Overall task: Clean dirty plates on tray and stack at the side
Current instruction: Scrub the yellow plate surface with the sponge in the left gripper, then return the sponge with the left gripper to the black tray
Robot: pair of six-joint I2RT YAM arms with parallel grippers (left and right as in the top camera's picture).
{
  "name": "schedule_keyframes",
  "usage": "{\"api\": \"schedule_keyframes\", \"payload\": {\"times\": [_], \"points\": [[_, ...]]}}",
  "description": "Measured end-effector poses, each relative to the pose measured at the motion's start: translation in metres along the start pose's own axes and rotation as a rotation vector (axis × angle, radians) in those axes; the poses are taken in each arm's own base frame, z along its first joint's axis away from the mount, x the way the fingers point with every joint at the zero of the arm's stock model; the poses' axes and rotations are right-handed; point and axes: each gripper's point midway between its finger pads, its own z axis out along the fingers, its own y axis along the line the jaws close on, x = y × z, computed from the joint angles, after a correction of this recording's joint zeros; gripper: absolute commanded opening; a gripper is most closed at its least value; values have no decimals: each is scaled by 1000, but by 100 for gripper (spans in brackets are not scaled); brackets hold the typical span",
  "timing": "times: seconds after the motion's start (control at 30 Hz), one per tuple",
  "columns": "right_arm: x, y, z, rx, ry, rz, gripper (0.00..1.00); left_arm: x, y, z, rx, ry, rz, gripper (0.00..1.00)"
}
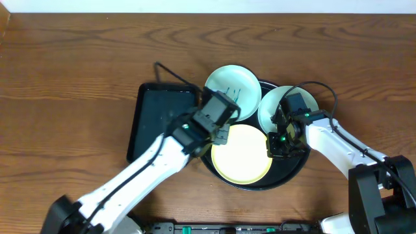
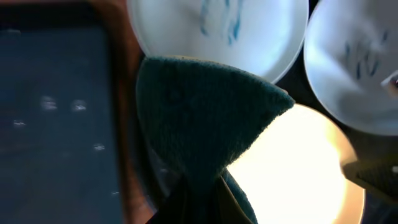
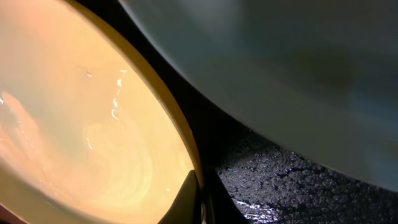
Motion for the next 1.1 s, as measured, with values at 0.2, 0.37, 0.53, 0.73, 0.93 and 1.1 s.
{"api": "schedule_keyframes", "payload": {"times": [0.2, 0.37, 0.53, 0.73, 0.93, 1.1], "points": [[-1, -1, 0, 7, -5, 0, 30, -8, 43, -11, -64, 1, -97, 8], [-2, -1, 0, 8, -10, 1, 9, -15, 80, -4, -82, 31, -188, 8], [-2, 0, 0, 3, -9, -3, 1, -14, 110, 9, -44, 97, -255, 8], [-4, 1, 0, -3, -18, -9, 1, -7, 136, 30, 27, 176, -307, 8], [-5, 1, -3, 0, -21, -34, 1, 0, 147, 50, 75, 228, -290, 8], [-15, 1, -25, 31, -114, -62, 1, 9, 147, 67, 97, 273, -223, 8]]}}
